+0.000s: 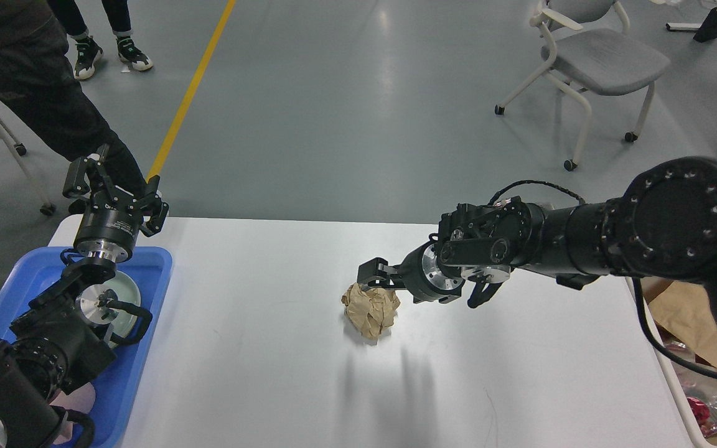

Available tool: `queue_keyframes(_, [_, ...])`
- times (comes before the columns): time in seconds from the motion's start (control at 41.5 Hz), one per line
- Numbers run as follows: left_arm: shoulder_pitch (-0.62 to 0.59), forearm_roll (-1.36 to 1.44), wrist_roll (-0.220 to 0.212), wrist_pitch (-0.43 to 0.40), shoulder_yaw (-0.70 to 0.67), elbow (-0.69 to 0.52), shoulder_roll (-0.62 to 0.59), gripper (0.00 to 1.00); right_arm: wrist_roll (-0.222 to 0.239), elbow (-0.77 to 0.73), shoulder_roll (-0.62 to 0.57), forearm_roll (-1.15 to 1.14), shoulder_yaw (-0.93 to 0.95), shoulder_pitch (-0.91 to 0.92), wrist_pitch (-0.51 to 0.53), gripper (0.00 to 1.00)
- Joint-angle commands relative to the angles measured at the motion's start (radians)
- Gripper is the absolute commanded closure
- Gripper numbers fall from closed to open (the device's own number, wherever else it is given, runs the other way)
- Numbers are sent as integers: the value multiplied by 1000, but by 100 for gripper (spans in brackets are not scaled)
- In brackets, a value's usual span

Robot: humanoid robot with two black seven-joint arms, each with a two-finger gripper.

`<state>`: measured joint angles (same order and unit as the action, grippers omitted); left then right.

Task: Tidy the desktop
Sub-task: 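Reach the right gripper to the crumpled paper ball and grasp it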

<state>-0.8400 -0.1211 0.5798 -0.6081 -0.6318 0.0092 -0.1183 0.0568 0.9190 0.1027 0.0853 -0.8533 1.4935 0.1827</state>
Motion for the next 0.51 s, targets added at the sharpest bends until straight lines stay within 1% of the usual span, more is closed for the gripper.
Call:
queue_keyframes(0.0, [-1, 0, 0, 1, 0, 0, 0, 3, 0, -107, 38, 2, 5, -77, -19, 0])
queue_keyframes(0.289, [-1, 0, 0, -1, 0, 0, 0, 3, 0, -256, 88, 1, 13, -202, -34, 0])
queue_keyframes(0.482, [-1, 0, 0, 1, 0, 0, 0, 3, -2, -273, 86, 1, 43, -240, -58, 0])
